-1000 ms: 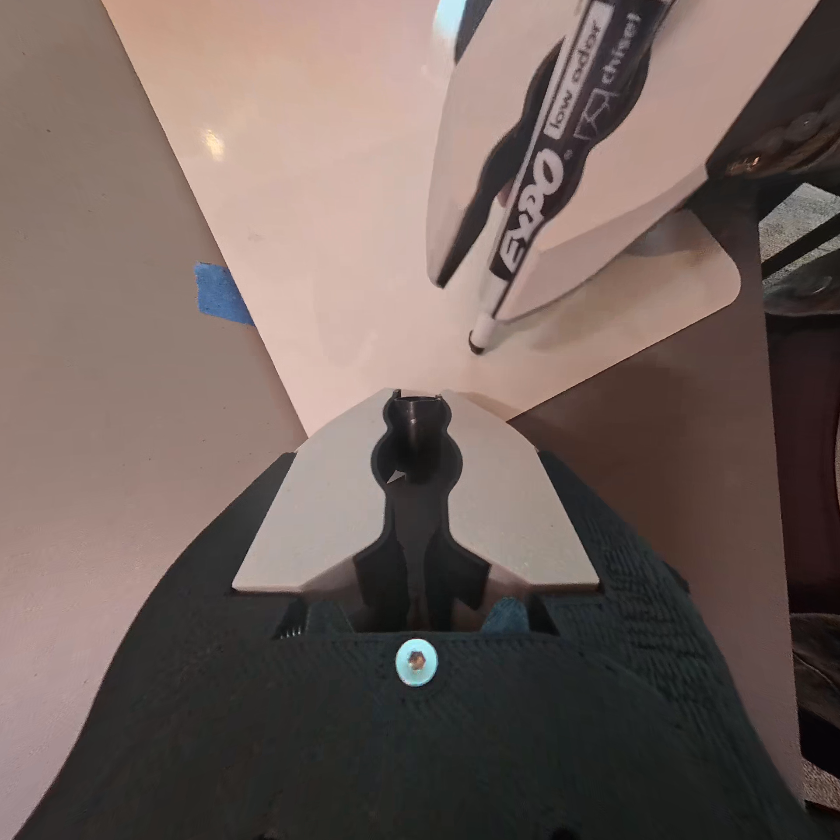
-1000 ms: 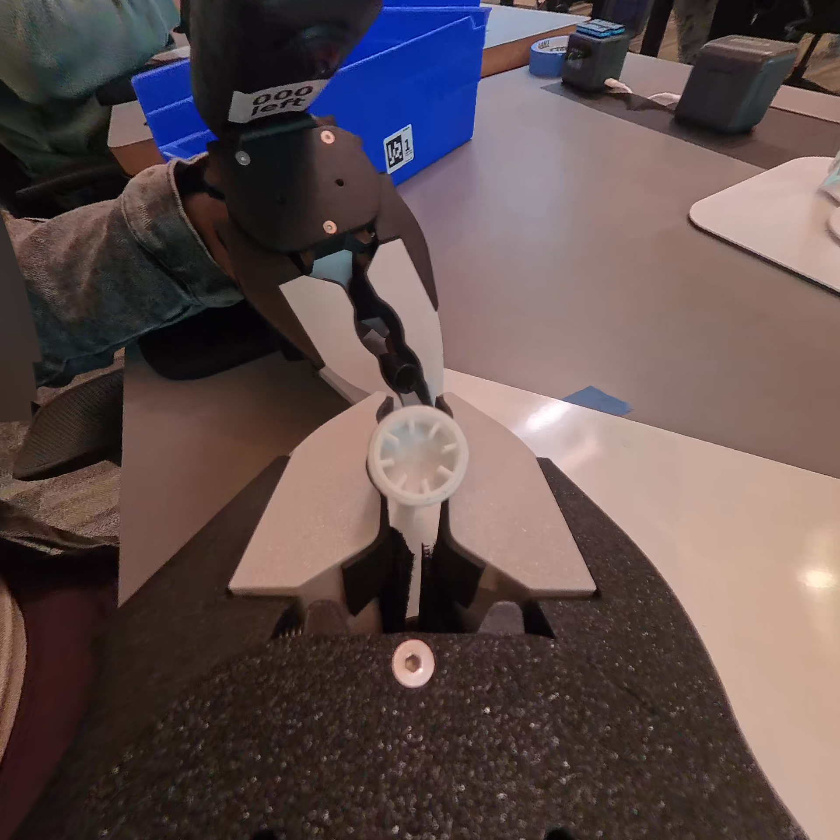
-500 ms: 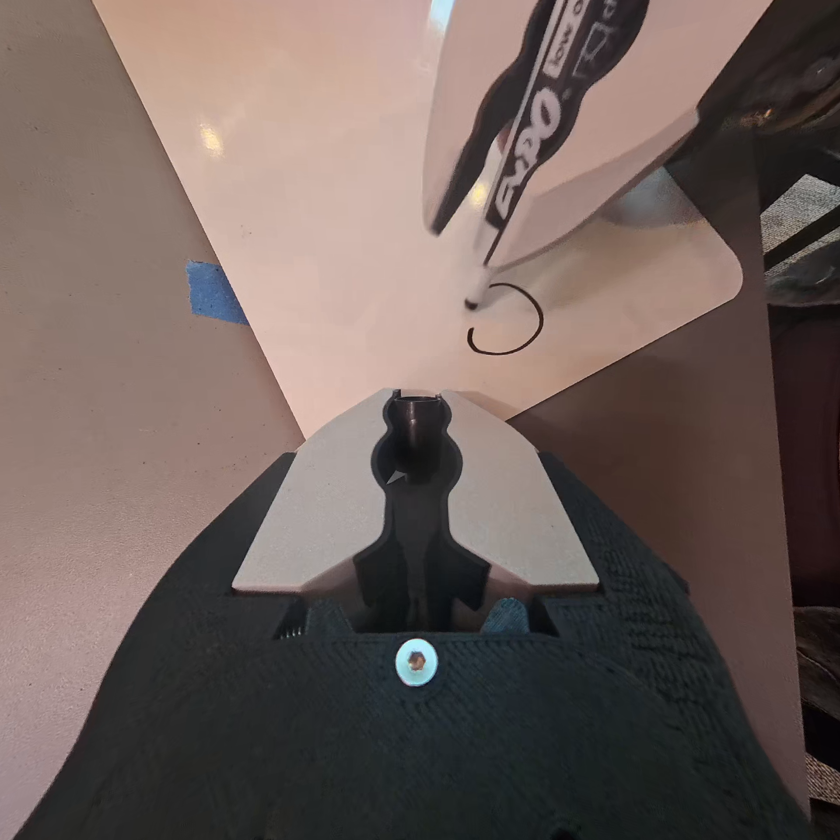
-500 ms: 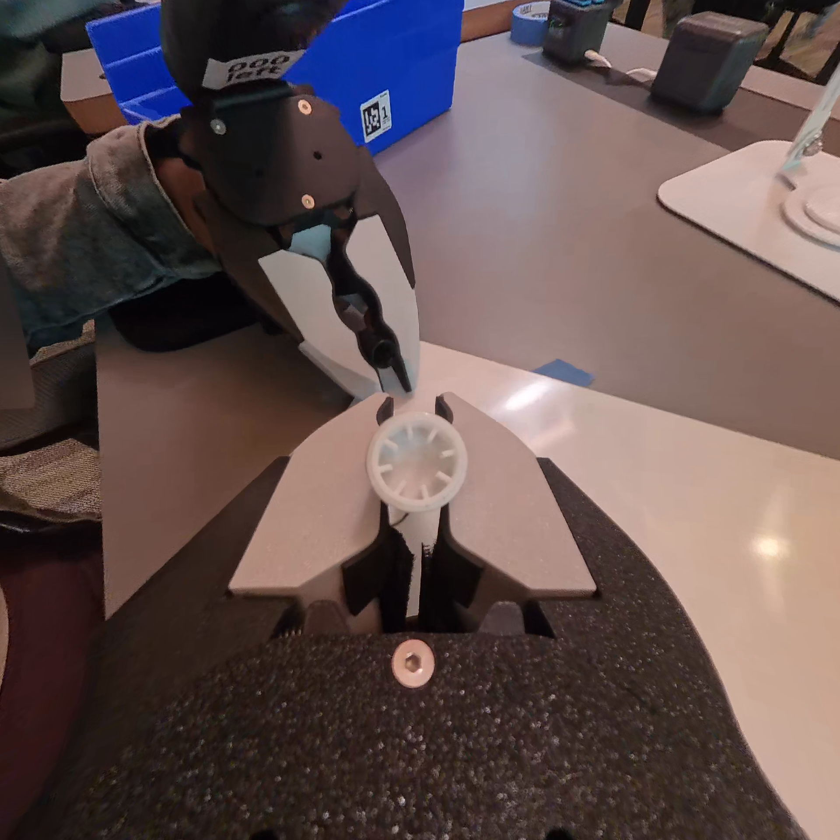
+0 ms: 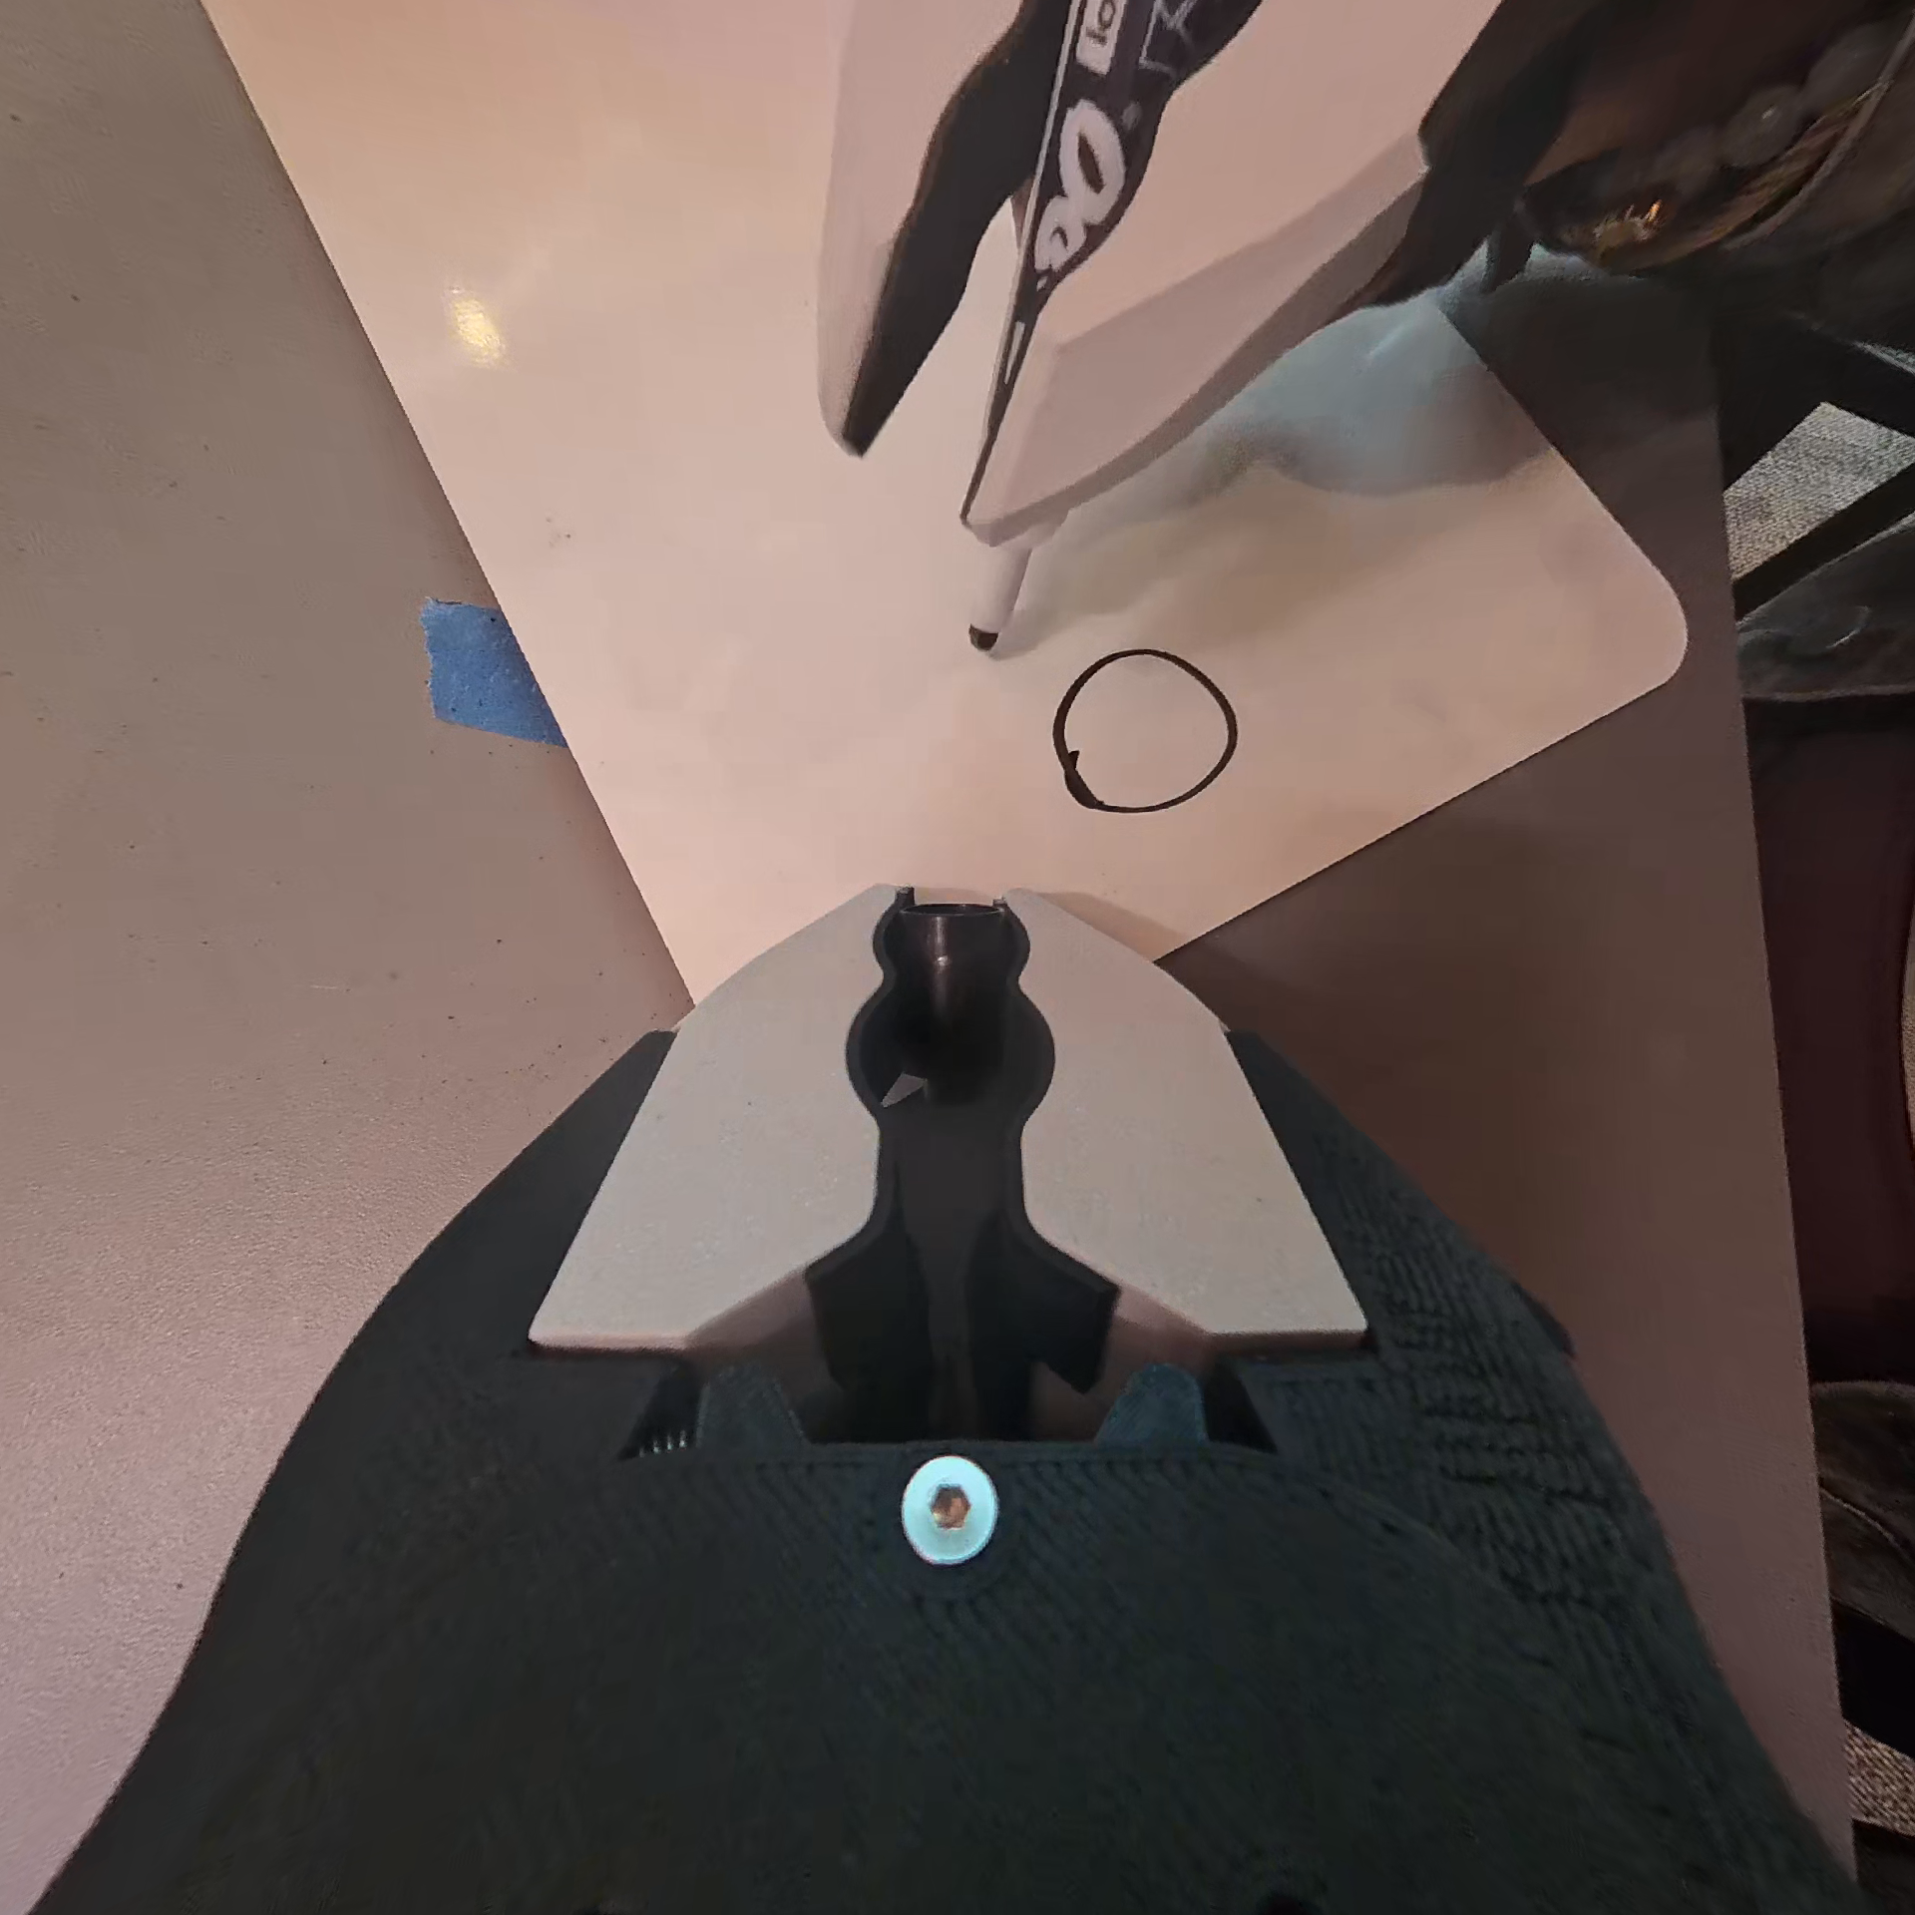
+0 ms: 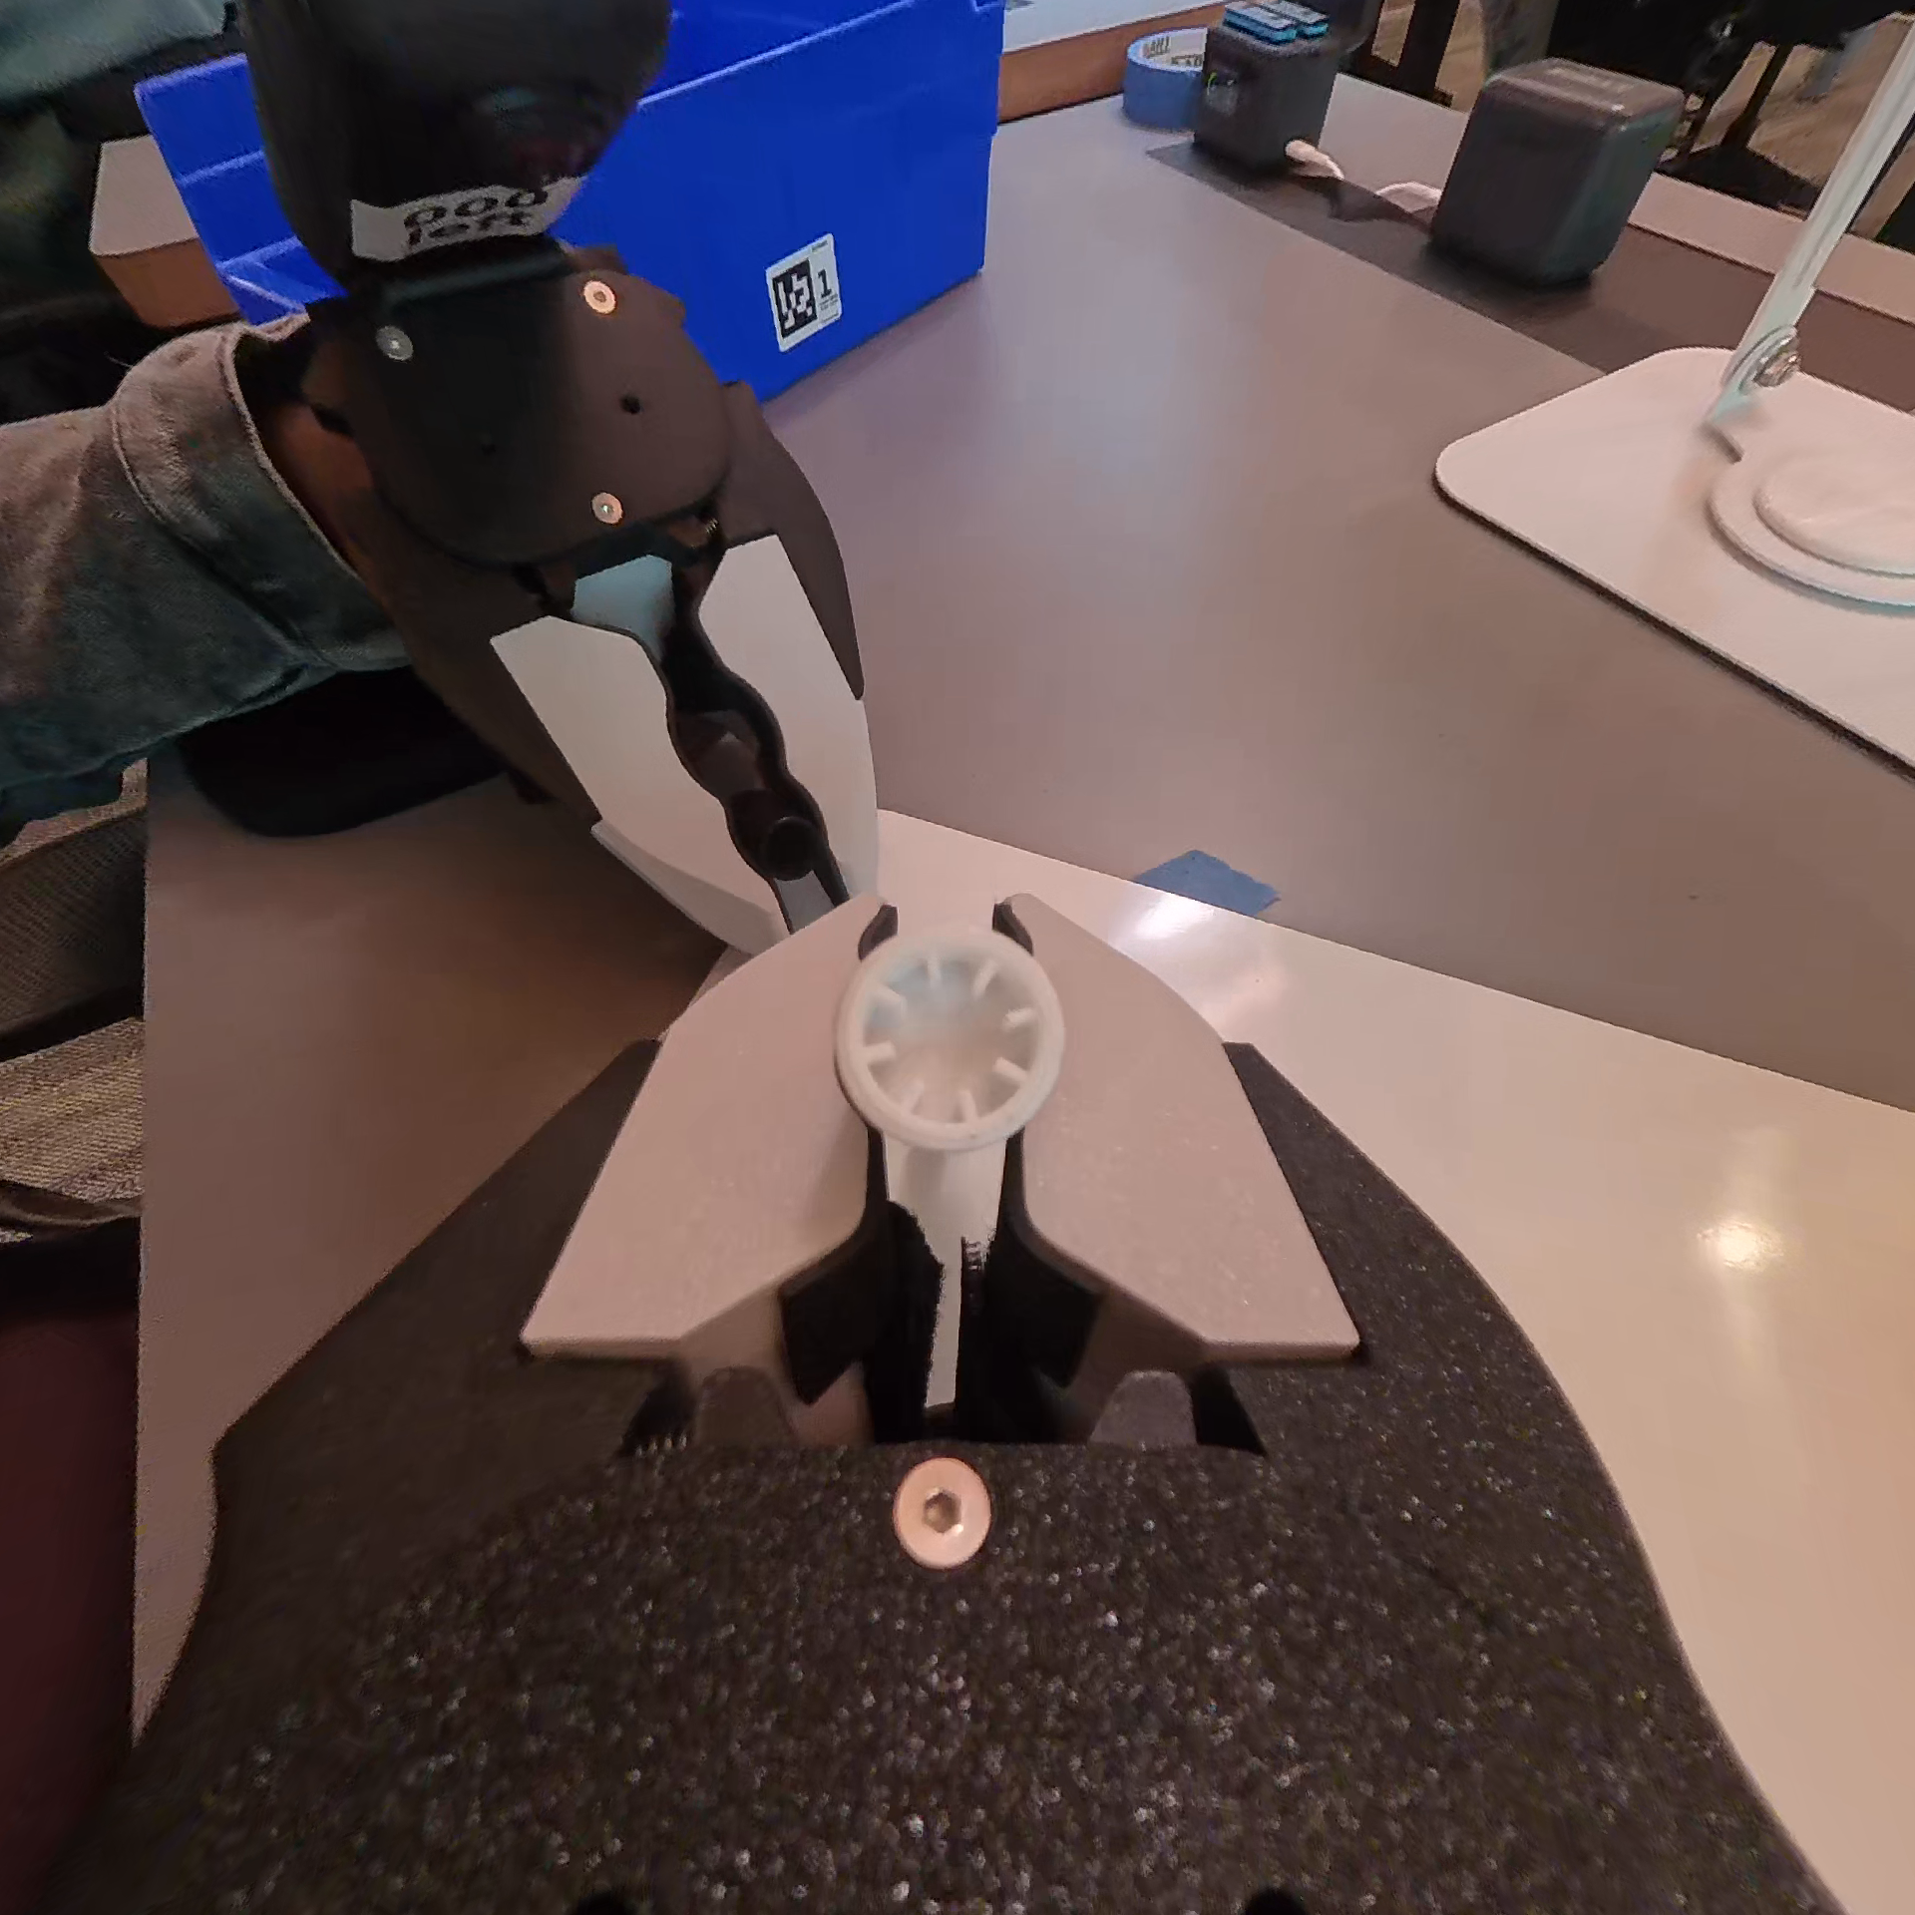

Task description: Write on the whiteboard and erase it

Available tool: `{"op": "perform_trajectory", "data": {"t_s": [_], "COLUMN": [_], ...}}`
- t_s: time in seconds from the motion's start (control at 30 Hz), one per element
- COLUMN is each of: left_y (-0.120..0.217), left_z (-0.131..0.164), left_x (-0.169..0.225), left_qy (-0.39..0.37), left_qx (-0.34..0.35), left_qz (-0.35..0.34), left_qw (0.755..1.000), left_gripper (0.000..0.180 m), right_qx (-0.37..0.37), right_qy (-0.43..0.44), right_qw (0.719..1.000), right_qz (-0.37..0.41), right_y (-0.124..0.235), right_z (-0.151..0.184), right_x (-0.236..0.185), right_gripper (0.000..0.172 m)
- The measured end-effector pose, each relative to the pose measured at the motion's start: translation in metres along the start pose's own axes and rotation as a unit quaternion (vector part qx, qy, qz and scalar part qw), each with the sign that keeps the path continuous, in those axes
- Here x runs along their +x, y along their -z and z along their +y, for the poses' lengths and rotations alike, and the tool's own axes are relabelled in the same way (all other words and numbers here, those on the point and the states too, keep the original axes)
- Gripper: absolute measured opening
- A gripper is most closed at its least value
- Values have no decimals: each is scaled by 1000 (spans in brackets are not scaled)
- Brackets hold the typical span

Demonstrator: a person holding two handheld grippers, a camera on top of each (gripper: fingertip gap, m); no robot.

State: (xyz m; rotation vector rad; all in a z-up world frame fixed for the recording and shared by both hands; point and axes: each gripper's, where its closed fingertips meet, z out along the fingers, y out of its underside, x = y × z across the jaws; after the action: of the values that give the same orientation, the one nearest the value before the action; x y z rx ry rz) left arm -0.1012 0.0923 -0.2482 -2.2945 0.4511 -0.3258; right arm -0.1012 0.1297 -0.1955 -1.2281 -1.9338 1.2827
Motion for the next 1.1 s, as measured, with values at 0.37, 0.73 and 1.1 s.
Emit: {"op": "perform_trajectory", "data": {"t_s": [0.37, 0.73, 1.1], "left_y": [0, 0, -1], "left_z": [0, 0, 0], "left_x": [0, 0, 1], "left_qy": [0, -1, -1], "left_qx": [0, 0, 1], "left_qz": [1, 2, 6], "left_qw": [1000, 1000, 1000], "left_gripper": [15, 14, 15], "right_qx": [-12, -14, -7], "right_qy": [-17, -22, -17], "right_qw": [1000, 997, 998], "right_qz": [15, 74, 63], "right_y": [22, 45, 23], "right_z": [16, 25, 13], "right_x": [-8, 23, 35], "right_gripper": [19, 19, 19]}}
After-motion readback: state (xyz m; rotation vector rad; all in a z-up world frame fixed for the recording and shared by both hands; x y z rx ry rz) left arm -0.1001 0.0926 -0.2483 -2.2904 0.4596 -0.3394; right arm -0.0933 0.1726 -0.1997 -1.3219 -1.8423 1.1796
